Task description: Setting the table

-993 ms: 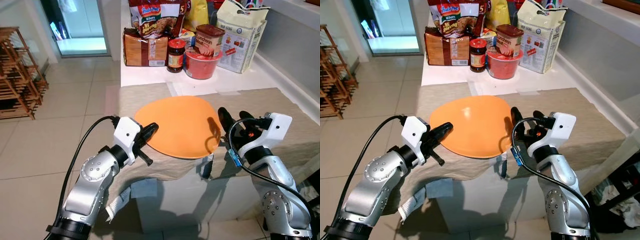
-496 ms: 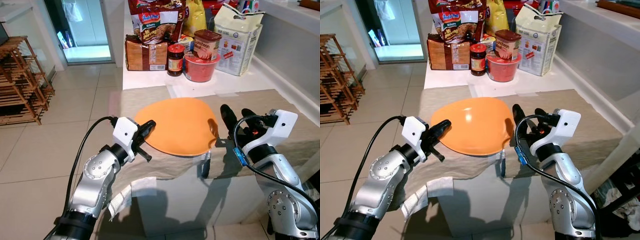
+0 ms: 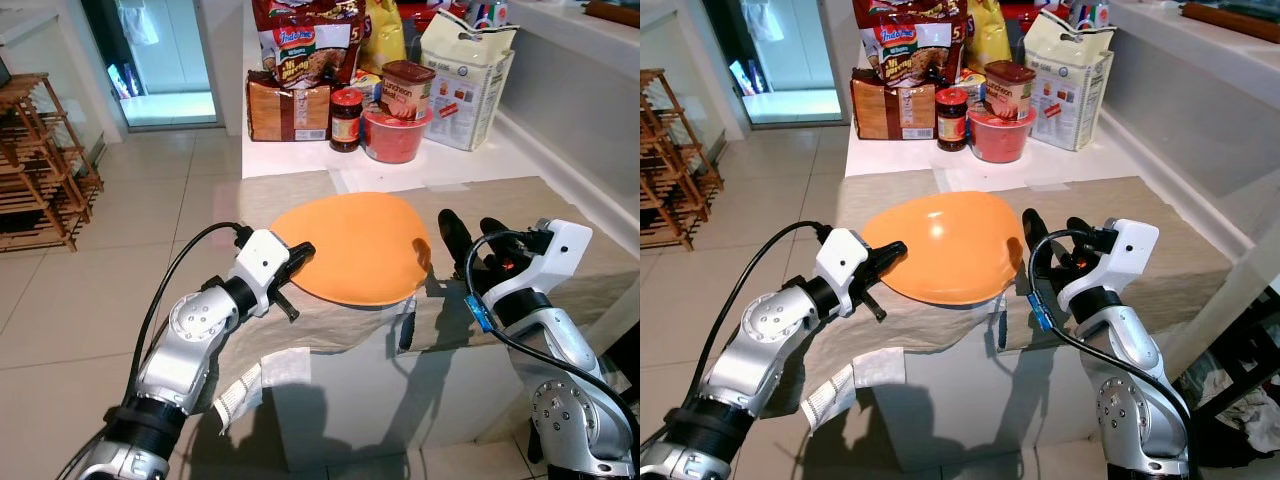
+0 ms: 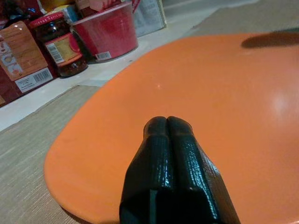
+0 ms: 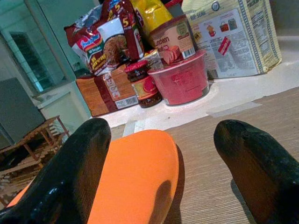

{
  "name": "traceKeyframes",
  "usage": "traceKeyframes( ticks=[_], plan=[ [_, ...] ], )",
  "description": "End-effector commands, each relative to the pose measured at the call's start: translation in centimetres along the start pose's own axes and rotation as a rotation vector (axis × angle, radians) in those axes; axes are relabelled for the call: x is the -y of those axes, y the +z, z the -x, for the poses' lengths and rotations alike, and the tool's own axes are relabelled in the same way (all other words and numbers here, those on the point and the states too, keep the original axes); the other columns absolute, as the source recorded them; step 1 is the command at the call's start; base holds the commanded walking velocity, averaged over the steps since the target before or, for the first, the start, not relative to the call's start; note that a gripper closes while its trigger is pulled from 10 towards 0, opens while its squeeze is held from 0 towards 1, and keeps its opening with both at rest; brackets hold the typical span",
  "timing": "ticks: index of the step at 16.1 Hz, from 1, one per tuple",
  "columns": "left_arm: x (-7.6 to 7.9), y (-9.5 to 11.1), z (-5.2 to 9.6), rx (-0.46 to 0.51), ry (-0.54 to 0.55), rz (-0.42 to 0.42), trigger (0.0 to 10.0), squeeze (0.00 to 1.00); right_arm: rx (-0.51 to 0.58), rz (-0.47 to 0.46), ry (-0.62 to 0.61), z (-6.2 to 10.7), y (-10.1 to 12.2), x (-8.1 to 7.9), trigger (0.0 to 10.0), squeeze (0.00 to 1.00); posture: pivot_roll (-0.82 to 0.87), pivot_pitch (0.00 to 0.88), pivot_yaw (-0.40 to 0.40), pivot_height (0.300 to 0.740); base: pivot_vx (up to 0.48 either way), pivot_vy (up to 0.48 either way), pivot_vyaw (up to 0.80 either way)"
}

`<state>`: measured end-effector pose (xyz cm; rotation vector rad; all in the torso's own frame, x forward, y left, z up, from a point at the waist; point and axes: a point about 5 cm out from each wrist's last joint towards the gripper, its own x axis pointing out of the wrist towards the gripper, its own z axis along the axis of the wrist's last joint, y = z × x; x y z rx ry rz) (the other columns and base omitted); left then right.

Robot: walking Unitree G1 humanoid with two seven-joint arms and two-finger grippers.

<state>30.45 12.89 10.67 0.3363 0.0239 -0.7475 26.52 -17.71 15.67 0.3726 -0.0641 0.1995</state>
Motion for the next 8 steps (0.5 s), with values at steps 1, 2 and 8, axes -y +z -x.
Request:
traceKeyframes(
  ticks=[1,2,8],
  plan=[
    [1.7,-7.5,3.0,-0.403,-0.066,0.076,10.0,0.00,-0.003,-0.003,0.006,0.0,0.1,-0.3,10.0,0.00,0.03,0.001,-0.010,0.740,0.000,0.000,0.00],
    [1.3,-7.7,3.1,-0.430,-0.064,0.063,10.0,0.00,-0.004,-0.004,0.006,0.0,0.1,-0.3,10.0,0.00,0.03,0.000,-0.009,0.740,0.000,0.000,0.00],
    [0.0,-8.5,3.3,-0.566,-0.180,-0.044,10.0,0.00,-0.008,-0.017,-0.010,0.4,-0.5,-0.6,10.0,0.00,0.03,0.002,0.027,0.740,0.000,0.000,0.00]
  ],
)
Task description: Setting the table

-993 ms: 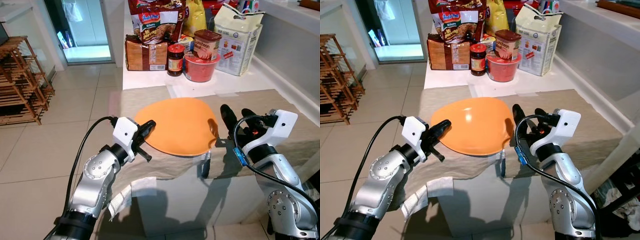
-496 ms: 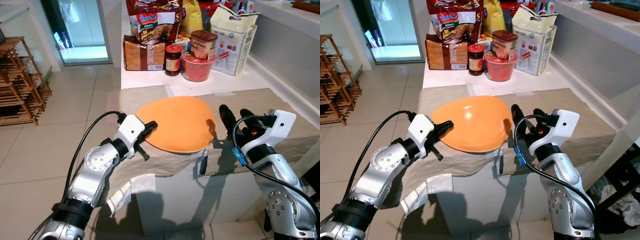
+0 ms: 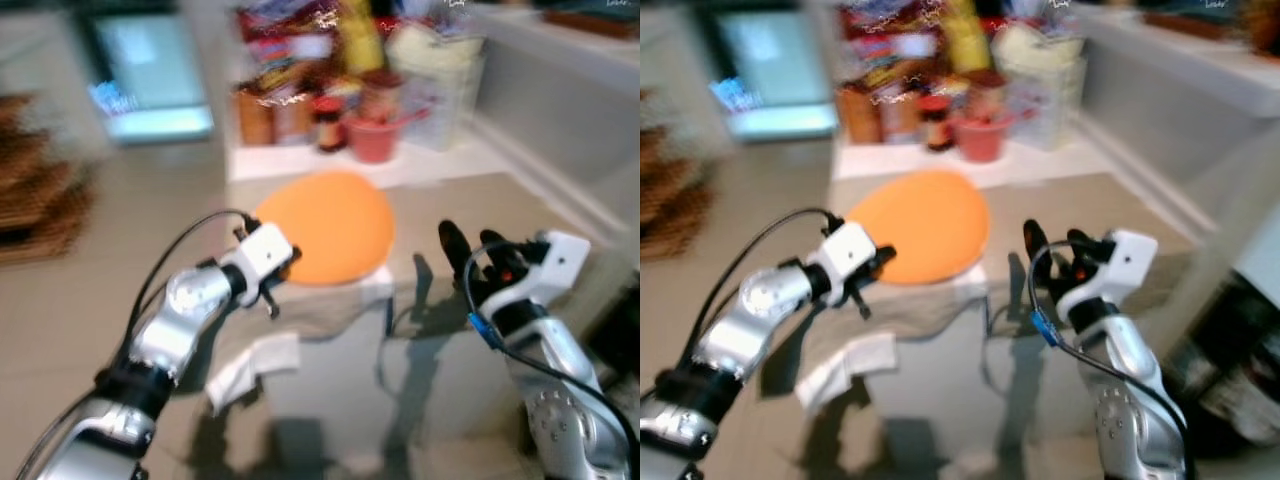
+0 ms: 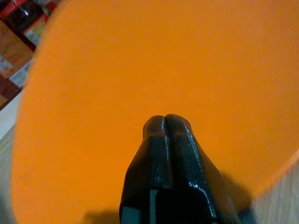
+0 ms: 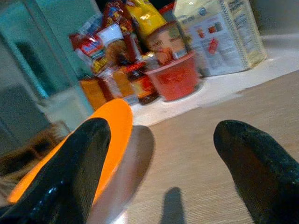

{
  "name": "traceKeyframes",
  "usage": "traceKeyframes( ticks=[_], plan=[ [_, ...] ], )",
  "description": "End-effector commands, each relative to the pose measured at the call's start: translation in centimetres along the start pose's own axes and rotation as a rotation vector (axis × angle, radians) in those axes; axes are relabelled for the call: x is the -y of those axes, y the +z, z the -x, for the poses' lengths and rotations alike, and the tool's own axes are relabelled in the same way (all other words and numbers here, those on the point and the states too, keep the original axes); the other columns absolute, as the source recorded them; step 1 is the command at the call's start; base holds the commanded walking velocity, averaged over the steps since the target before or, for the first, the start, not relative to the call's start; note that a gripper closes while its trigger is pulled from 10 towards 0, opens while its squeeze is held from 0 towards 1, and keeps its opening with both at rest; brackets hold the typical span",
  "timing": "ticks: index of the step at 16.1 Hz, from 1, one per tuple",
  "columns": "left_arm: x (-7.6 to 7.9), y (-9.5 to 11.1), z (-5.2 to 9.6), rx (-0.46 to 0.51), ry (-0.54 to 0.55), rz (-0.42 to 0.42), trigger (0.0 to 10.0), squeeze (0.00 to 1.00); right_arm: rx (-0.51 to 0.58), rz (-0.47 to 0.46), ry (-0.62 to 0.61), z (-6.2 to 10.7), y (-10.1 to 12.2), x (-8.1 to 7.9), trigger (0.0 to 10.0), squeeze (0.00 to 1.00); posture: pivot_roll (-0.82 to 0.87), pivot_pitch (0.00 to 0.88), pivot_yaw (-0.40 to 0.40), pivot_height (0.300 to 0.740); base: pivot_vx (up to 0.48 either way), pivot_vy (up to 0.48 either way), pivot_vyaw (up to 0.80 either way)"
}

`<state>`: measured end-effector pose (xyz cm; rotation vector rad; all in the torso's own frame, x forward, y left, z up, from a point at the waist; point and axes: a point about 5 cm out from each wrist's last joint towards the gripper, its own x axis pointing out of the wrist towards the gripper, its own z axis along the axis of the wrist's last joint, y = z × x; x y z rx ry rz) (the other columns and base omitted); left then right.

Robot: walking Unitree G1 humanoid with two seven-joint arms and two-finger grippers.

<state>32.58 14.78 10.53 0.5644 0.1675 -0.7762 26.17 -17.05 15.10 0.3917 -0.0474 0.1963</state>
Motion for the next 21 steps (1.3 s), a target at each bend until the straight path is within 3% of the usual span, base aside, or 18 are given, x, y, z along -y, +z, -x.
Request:
traceKeyframes(
  ticks=[1,4,5,8,10,12,16,21],
  plan=[
    [3.9,-7.6,1.9,-0.356,-0.163,0.100,10.0,0.00,0.004,-0.002,-0.008,0.2,0.1,-0.1,10.0,0.00,0.03,0.003,0.029,0.740,0.000,0.000,0.00],
    [3.6,-7.5,1.7,-0.353,-0.172,0.068,10.0,0.00,0.002,-0.007,-0.008,0.3,-0.1,-0.2,10.0,0.00,0.03,0.004,0.031,0.740,0.000,0.000,0.00],
    [2.9,-7.1,1.3,-0.330,-0.157,0.016,10.0,0.00,0.000,-0.008,-0.007,0.2,-0.1,-0.3,10.0,0.00,0.03,0.004,0.030,0.740,0.000,0.000,0.00],
    [1.3,-5.7,0.6,-0.276,-0.109,-0.006,10.0,0.00,-0.008,-0.003,-0.005,0.3,-0.3,-0.4,10.0,0.00,0.03,0.004,0.030,0.740,0.000,0.000,0.00],
    [1.2,-5.5,0.5,-0.267,-0.121,-0.008,10.0,0.00,-0.008,-0.001,-0.011,0.2,-0.4,-0.4,10.0,0.00,0.02,0.006,0.030,0.740,0.000,0.000,0.00],
    [2.1,-6.3,0.7,-0.280,-0.144,-0.005,10.0,0.00,0.001,-0.033,-0.002,0.0,-0.3,-0.6,10.0,0.00,0.02,0.008,0.031,0.740,0.000,0.000,0.00],
    [2.6,-6.4,0.6,-0.265,-0.165,0.004,10.0,0.00,0.034,-0.078,0.019,-2.2,-0.1,-1.7,10.0,0.00,0.03,0.006,0.035,0.740,0.000,0.000,0.00],
    [2.4,-6.3,0.7,-0.255,-0.170,0.001,10.0,0.00,0.031,-0.215,-0.085,-4.7,-0.8,-0.2,10.0,0.00,0.06,0.007,0.038,0.740,0.000,0.000,0.00]
  ],
)
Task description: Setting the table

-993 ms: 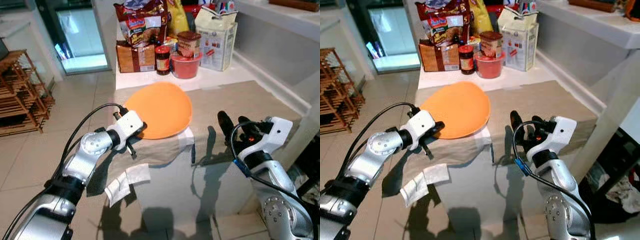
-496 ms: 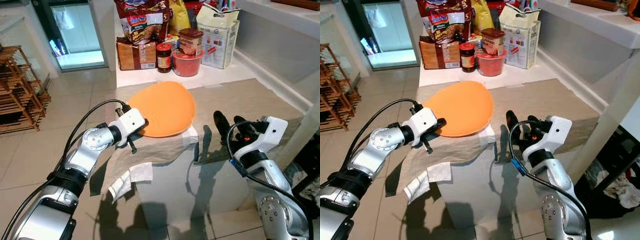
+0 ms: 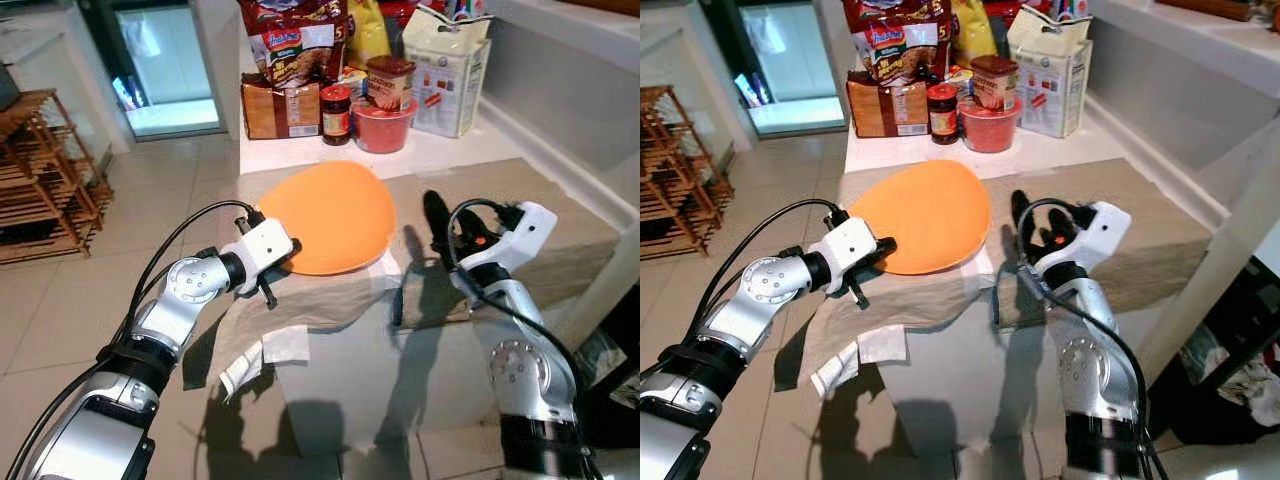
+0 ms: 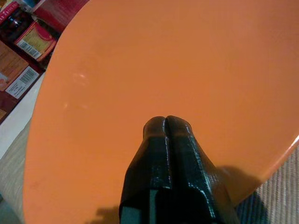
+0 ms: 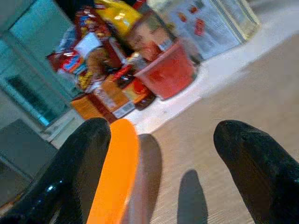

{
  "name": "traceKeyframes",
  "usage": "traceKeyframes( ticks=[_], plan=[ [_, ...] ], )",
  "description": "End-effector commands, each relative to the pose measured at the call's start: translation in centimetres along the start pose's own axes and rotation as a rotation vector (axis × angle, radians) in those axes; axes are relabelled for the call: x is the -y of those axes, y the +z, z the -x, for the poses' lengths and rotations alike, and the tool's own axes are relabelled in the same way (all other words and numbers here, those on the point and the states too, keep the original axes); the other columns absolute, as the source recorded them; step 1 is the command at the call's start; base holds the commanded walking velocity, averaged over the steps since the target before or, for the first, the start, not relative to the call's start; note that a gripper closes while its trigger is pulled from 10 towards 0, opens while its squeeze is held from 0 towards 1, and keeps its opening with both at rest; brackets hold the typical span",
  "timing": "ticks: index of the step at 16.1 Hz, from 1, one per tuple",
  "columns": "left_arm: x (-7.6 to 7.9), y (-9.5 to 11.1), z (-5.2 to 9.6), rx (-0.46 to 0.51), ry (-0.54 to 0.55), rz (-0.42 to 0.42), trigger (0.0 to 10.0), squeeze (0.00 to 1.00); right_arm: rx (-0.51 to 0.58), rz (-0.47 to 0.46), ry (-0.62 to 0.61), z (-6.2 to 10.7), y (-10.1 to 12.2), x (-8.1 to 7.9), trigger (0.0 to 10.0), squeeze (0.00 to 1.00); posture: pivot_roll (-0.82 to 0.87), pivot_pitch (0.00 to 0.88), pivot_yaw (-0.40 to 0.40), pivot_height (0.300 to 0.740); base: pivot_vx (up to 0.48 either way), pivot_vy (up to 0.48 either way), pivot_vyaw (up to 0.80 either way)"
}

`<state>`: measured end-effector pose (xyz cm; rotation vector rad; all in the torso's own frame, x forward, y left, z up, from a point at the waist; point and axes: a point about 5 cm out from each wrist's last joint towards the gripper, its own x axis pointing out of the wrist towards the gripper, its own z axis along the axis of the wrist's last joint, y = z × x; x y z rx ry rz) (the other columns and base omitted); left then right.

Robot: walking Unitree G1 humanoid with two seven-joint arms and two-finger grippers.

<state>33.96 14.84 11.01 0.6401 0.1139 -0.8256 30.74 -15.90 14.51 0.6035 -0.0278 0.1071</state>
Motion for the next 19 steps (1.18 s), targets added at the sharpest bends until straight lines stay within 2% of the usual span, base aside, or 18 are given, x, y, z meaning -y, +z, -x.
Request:
traceKeyframes(
  ticks=[1,5,8,10,16,19],
  plan=[
    [4.1,-6.3,1.7,-0.278,-0.150,0.100,10.0,0.00,0.004,-0.054,-0.023,-0.7,-0.2,0.1,10.0,0.00,0.06,0.009,0.040,0.740,0.000,0.000,0.00],
    [4.0,-6.3,1.9,-0.281,-0.153,0.102,10.0,0.00,-0.036,-0.102,0.001,-2.0,-1.3,-0.2,10.0,0.00,0.07,0.013,0.040,0.740,0.000,0.000,0.00],
    [4.1,-6.3,1.9,-0.274,-0.154,0.105,10.0,0.00,-0.068,-0.133,0.075,-2.9,-1.7,-1.6,10.0,0.00,0.08,0.016,0.033,0.740,0.000,0.000,0.00],
    [4.2,-6.1,1.9,-0.266,-0.157,0.109,10.0,0.00,-0.107,-0.154,0.102,-3.5,-2.9,-2.2,10.0,0.00,0.09,0.020,0.033,0.740,0.000,0.000,0.00],
    [4.7,-5.9,1.7,-0.254,-0.170,0.118,10.0,0.00,-0.181,-0.206,0.092,-4.7,-4.4,-2.2,10.0,0.00,0.09,0.019,0.033,0.740,0.000,0.000,0.00],
    [5.2,-5.5,1.4,-0.232,-0.174,0.131,10.0,0.00,-0.212,-0.214,0.160,-5.1,-5.1,-3.5,10.0,0.00,0.09,0.020,0.025,0.740,0.000,0.000,0.00]
  ],
)
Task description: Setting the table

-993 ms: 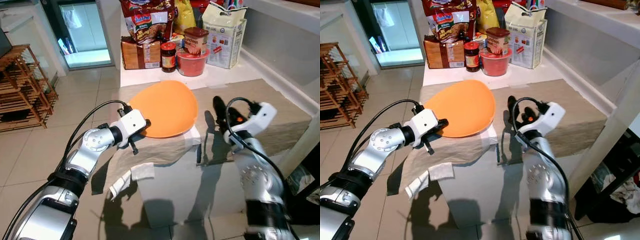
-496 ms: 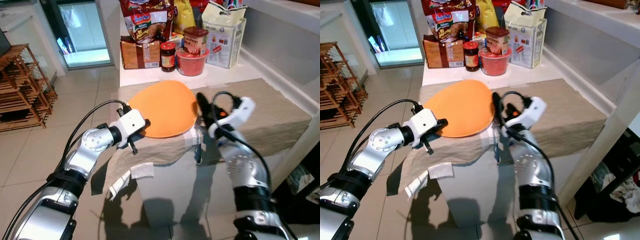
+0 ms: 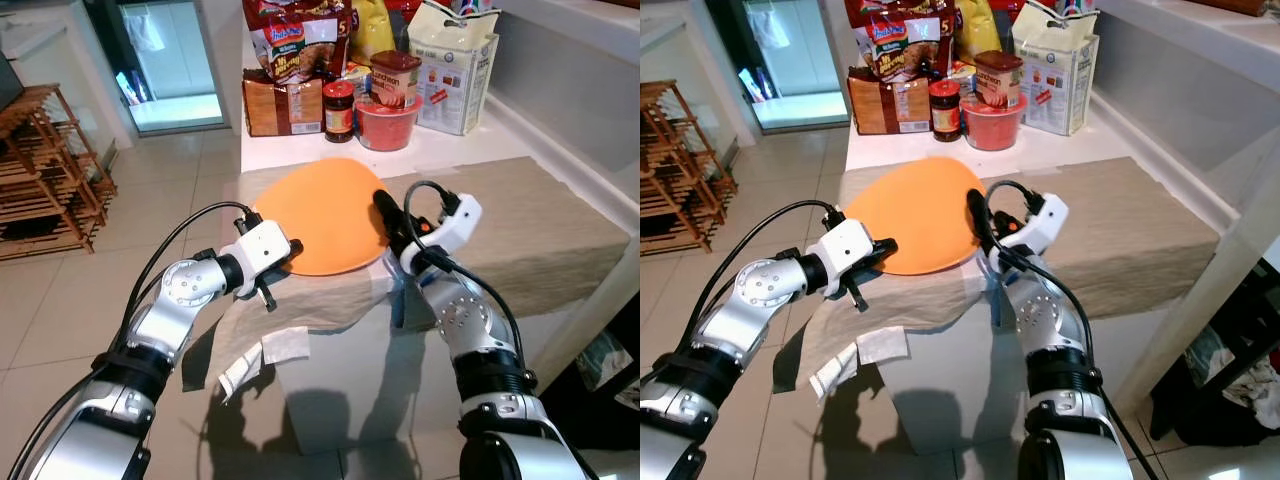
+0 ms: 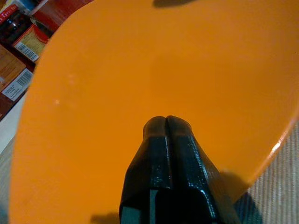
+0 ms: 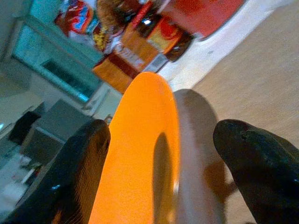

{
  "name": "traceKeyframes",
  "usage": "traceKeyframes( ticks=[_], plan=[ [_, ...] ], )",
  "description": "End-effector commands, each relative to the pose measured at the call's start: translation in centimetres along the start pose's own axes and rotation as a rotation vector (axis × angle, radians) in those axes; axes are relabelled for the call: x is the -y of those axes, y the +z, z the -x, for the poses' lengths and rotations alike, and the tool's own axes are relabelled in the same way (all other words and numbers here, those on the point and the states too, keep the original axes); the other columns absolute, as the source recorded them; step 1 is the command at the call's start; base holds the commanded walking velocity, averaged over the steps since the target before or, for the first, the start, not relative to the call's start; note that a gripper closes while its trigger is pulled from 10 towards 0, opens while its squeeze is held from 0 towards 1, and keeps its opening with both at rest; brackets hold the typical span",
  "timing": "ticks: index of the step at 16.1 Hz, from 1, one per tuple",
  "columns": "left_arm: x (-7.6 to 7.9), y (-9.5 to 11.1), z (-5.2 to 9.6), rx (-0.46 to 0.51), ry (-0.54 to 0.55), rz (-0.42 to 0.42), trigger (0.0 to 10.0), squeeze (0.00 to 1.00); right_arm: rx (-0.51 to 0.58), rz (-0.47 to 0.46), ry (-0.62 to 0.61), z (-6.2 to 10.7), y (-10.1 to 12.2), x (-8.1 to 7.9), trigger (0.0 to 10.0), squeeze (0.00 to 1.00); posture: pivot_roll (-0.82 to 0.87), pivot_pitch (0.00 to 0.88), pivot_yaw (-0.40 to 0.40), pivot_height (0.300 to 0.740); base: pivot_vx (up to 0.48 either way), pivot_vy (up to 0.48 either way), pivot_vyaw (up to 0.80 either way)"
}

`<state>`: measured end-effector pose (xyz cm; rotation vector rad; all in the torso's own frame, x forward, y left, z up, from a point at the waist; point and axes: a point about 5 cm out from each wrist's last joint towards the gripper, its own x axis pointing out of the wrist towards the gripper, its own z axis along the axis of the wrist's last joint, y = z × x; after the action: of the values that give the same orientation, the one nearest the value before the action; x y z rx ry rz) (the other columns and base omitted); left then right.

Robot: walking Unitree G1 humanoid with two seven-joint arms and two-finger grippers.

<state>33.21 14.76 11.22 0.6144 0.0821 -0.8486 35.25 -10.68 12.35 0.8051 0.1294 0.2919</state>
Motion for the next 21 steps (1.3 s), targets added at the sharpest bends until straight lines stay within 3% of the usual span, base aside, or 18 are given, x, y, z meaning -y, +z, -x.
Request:
traceKeyframes(
  ticks=[1,2,11,21],
  plan=[
    [4.9,-5.8,1.1,-0.271,-0.163,0.130,10.0,0.00,-0.038,0.006,0.031,-0.5,-0.8,-0.8,5.5,0.00,0.09,0.019,0.024,0.740,0.000,0.000,0.00],
    [5.0,-5.7,1.1,-0.269,-0.165,0.132,10.0,0.00,-0.041,0.000,0.029,-0.6,-1.0,-0.8,0.0,0.00,0.09,0.019,0.023,0.740,0.000,0.000,0.00],
    [4.3,-5.1,0.9,-0.237,-0.156,0.124,10.0,0.00,-0.057,0.031,-0.033,0.2,-2.1,0.4,0.0,0.00,0.08,0.000,0.024,0.740,0.000,0.000,0.00],
    [3.7,-4.2,0.6,-0.188,-0.155,0.124,10.0,0.00,0.000,0.093,-0.038,0.9,-2.0,0.7,0.0,0.00,0.08,0.020,0.031,0.740,0.000,0.000,0.00]
  ],
)
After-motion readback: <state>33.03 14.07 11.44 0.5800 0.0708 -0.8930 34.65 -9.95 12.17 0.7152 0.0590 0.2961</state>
